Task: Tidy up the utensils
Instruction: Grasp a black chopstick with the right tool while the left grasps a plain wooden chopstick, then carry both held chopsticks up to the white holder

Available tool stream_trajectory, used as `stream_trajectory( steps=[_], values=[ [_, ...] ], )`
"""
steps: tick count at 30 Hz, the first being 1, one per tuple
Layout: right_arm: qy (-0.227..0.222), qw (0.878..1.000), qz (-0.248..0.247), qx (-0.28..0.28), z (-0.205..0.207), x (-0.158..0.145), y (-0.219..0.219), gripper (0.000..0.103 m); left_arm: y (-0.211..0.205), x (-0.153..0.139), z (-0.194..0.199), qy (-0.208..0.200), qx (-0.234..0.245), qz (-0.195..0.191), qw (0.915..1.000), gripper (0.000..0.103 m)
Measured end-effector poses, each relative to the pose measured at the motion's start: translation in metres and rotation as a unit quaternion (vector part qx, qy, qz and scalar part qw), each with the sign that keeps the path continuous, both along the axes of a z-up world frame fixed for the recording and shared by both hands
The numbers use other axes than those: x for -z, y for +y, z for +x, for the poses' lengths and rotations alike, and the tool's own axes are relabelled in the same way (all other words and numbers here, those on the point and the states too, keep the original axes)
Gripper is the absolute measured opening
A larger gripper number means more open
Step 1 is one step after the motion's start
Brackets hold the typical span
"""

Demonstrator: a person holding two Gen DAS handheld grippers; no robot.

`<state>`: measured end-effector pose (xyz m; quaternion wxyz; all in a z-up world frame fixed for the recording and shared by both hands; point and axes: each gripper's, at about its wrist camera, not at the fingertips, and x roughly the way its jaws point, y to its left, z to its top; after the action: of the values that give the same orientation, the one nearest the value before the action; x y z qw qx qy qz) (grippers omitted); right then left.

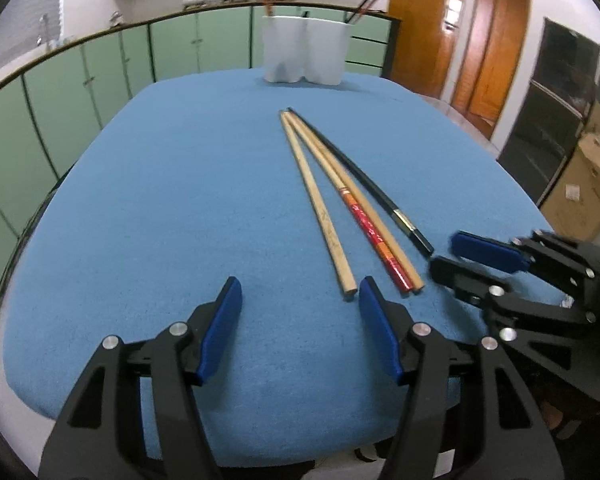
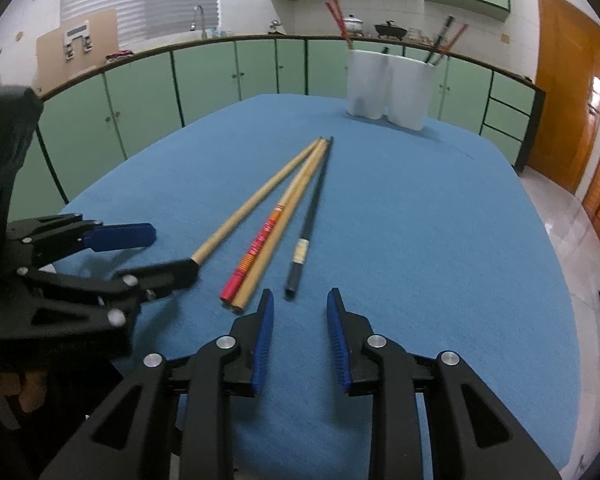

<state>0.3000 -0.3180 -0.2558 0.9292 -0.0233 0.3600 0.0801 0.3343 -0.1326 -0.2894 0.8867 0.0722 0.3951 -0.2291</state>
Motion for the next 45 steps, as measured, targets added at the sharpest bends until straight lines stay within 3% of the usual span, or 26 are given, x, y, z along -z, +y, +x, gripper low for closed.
stream_trajectory(
  steps=[3,5,6,8,11,17,24,28,31,35,45],
  values=[
    [-0.007,1.000,-0.007,0.001,0.007,0.003,0.004,0.027,-0.004,0.002,0.004,-0.010,0.000,0.006,0.9999,0.059],
    [-0.011,1.000,-0.013,0.002,0.012,0.004,0.005,0.025,-0.005,0.003,0.007,-0.017,-0.008,0.007,0.9998,0.045],
    [-0.012,1.000,-0.015,0.006,0.015,0.004,0.005,0.018,-0.004,0.003,0.008,-0.018,-0.013,0.006,0.9997,0.041],
    [-0.016,0.999,-0.026,0.019,0.017,0.004,0.003,0.008,0.000,0.003,0.014,-0.018,-0.029,-0.002,0.9994,0.019],
    [-0.020,0.998,-0.028,0.047,0.015,0.005,-0.006,0.007,0.006,0.003,0.017,-0.019,-0.053,-0.006,0.9984,0.008],
    [-0.018,0.994,-0.015,0.110,0.002,0.006,-0.026,0.007,0.021,0.002,0.009,-0.024,-0.090,-0.002,0.9957,0.008],
    [-0.030,0.995,-0.027,0.088,-0.009,0.007,-0.022,0.008,0.026,0.000,0.007,-0.016,-0.066,-0.002,0.9977,0.016],
    [-0.029,0.996,-0.030,0.083,-0.007,0.006,-0.022,0.007,0.029,-0.001,0.009,-0.006,-0.057,-0.022,0.9981,0.006],
    [-0.034,0.995,-0.018,0.087,-0.013,-0.005,-0.024,0.007,0.033,-0.009,0.007,-0.005,-0.060,-0.031,0.9977,0.006],
    [-0.058,0.995,-0.006,0.087,-0.027,-0.036,-0.027,0.007,0.042,-0.038,-0.001,-0.016,-0.065,-0.053,0.9963,0.006],
    [-0.099,0.993,0.012,0.070,-0.032,-0.137,-0.033,0.006,0.060,-0.140,-0.006,-0.091,-0.059,-0.086,0.9903,0.006]
  ],
)
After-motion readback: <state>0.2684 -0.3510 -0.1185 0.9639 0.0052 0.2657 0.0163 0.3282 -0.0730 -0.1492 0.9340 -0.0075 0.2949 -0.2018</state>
